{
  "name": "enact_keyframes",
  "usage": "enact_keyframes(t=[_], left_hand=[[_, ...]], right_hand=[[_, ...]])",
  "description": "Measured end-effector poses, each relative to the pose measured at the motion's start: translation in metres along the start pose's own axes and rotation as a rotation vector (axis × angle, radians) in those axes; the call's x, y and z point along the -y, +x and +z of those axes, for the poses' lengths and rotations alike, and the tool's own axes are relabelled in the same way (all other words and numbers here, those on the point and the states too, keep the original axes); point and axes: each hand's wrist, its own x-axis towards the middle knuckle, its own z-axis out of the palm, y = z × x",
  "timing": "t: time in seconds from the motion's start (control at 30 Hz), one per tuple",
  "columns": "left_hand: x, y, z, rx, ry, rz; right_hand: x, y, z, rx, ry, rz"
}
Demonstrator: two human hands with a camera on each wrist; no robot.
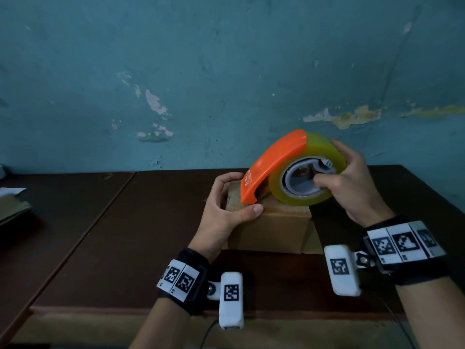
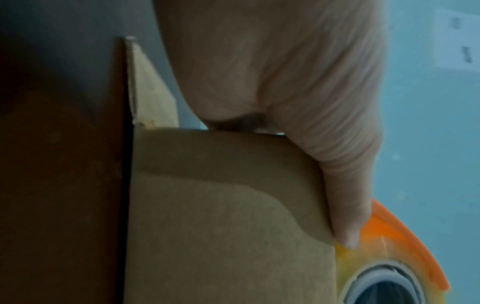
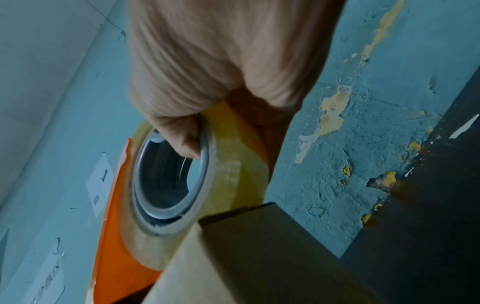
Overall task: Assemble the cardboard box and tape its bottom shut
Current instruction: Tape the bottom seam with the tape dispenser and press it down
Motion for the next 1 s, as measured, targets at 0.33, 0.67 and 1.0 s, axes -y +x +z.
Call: enact_keyframes(t=[0.33, 0.67, 1.0], left_hand=[[0.0, 0.004, -0.005, 0.031, 0.043, -0.014], [-0.005, 0.008, -0.005, -0.063, -0.103, -0.184], [-0.007, 0.015, -0.01, -0.03, 0.097, -0.1]], right_hand=[[0.007, -0.001, 0.002, 0.005, -0.058, -0.001], [0.007, 0.001, 0.005, 0.023, -0.135, -0.036], [0.005, 0.001, 0.006, 0.033, -0.09, -0.04]])
